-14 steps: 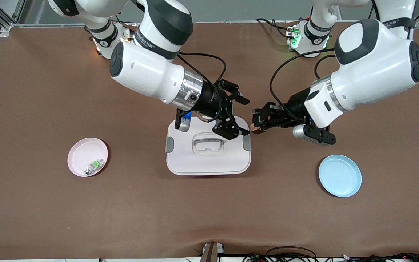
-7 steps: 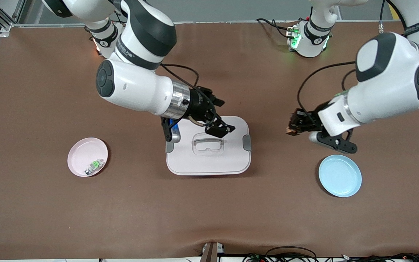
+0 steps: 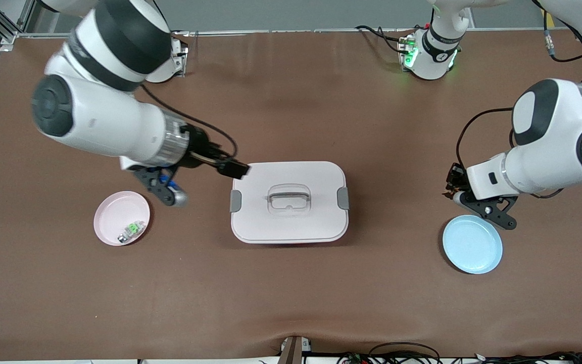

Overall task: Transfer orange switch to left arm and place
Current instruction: 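Carry the switch to the blue plate while the right gripper withdraws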

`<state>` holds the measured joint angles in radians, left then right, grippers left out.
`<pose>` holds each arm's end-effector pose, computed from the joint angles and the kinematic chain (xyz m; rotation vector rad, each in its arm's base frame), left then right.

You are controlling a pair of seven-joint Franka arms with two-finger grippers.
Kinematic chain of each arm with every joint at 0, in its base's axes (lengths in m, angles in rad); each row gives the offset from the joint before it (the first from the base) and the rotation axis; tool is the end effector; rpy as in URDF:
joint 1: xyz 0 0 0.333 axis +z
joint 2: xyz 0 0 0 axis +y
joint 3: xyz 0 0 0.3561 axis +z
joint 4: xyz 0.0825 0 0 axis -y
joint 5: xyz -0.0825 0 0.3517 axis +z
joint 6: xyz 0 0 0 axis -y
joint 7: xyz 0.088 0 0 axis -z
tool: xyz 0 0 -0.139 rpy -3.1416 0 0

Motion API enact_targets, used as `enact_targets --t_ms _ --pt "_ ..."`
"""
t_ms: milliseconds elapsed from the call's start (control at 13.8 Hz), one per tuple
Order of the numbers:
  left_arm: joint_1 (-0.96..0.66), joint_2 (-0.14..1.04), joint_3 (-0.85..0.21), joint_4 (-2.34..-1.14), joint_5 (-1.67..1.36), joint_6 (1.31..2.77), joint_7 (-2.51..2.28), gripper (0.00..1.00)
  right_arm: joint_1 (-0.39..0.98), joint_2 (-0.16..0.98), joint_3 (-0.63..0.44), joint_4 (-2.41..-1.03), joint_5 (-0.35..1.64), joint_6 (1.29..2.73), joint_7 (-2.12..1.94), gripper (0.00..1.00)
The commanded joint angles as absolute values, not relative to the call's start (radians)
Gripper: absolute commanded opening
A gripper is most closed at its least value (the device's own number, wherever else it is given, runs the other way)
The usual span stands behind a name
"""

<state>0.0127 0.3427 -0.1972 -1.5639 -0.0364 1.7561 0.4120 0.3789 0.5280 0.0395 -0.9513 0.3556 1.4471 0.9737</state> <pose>0.6134 -0.1036 0.4560 2.8913 -0.8640 -0.1990 0.6003 0.3142 0.5821 -2.7537 0.7349 0.3787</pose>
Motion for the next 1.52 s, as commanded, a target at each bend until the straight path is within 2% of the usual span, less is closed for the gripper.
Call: enact_targets --t_ms 0,217,506,939,1228,1445 --pt "0.043 0.359 -0.202 -1.624 -0.003 1.86 0.553 0.0 0.38 0.492 0.051 -0.969 0.182 1.385 0.762 1.0" --pt "0.112 0.422 -0.202 -1.632 0.008 1.956 0.801 0.0 0.359 0.491 0.051 -0.969 0.095 1.355 0.584 1.0" --pt "0.185 0.518 -0.202 -1.618 0.063 2.071 1.117 0.0 0.341 0.445 0.051 -1.037 -0.029 1.368 0.353 1.0" --pt "0.233 0.664 -0.204 -1.609 0.097 2.314 1.478 0.0 0.221 0.385 0.051 -1.141 -0.034 1.402 0.141 1.0" --pt "0.229 0.701 -0.204 -1.612 0.103 2.327 1.61 0.0 0.121 0.261 0.051 -1.366 -0.035 1.575 -0.033 1.0" --pt "0.241 0.721 -0.204 -1.612 0.091 2.327 1.693 0.0 0.063 0.247 0.051 -1.382 -0.035 1.569 -0.049 1.0"
